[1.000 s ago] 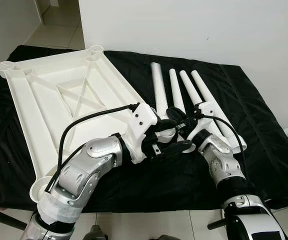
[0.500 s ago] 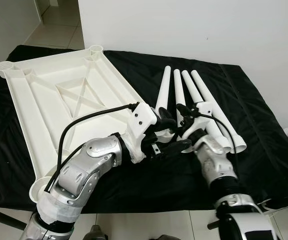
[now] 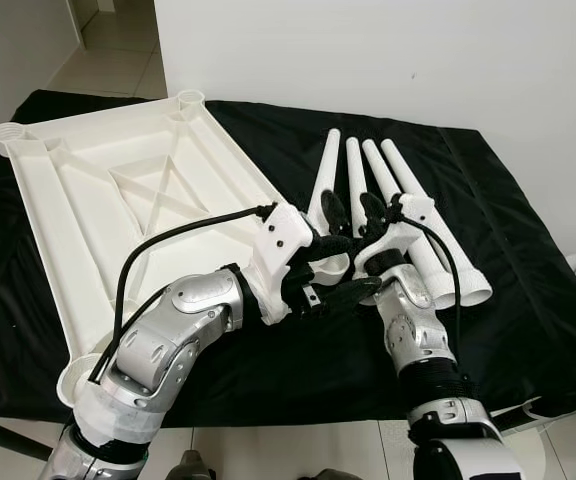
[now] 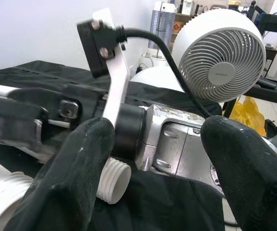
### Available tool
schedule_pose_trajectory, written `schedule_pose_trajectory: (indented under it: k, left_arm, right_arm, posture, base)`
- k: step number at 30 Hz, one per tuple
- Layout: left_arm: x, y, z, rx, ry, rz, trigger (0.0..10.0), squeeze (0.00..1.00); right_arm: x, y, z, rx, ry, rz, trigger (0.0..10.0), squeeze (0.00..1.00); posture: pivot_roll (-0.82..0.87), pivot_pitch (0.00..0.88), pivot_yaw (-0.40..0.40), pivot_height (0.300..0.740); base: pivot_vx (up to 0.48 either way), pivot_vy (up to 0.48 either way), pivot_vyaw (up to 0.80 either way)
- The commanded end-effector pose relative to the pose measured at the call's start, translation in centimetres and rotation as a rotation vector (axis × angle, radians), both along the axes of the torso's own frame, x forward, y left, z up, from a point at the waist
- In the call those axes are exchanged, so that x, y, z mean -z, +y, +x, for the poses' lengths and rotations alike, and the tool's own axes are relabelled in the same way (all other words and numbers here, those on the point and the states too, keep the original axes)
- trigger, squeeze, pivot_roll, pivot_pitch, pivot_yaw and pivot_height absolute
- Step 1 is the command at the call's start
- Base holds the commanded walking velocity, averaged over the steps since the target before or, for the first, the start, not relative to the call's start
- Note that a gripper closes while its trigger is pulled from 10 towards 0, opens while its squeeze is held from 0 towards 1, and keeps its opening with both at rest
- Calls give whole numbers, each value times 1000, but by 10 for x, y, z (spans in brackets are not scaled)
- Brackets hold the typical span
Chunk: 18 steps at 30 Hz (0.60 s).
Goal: Building children table
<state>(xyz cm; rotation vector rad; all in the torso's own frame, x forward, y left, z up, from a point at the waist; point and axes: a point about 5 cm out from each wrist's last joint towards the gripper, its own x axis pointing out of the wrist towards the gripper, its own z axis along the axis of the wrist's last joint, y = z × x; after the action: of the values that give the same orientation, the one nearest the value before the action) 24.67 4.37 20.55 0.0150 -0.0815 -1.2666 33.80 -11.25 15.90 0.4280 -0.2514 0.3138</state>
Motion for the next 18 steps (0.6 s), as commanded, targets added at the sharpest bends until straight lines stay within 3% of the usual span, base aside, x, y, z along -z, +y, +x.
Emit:
schedule_pose_trajectory:
  k: [1, 6, 7, 8, 16, 18]
  left_arm:
    - [-1, -2, 0, 5, -9, -2, 10000, 0]
    - [-1, -2, -1, 2, -8, -2, 10000, 0]
    - [-1, -2, -1, 1, -9, -3, 10000, 0]
    - [-1, -2, -1, 0, -9, -4, 10000, 0]
    - [-1, -2, -1, 2, -9, -3, 10000, 0]
    - [-1, -2, -1, 4, -11, -3, 10000, 0]
  right_arm:
    - [-6, 0, 0, 17, 8, 65, 10000, 1000]
    - [-12, 8, 1, 37, 21, 99, 10000, 1000]
    - [-13, 14, 1, 52, 45, 104, 10000, 827]
    - [-13, 19, 2, 62, 72, 96, 10000, 0]
    - [-5, 30, 6, 95, 179, 67, 10000, 0]
    - [1, 38, 6, 78, 253, 69, 10000, 0]
  posture:
    - [87, 17, -75, 740]
    - [92, 15, -81, 740]
    - [93, 14, -83, 740]
    - [94, 12, -83, 740]
    - [94, 10, -84, 740]
    - [95, 5, -84, 740]
  base:
    - [0, 0, 0]
    - [0, 0, 0]
    - [0, 0, 0]
    - [0, 0, 0]
    - [0, 0, 0]
    - [0, 0, 0]
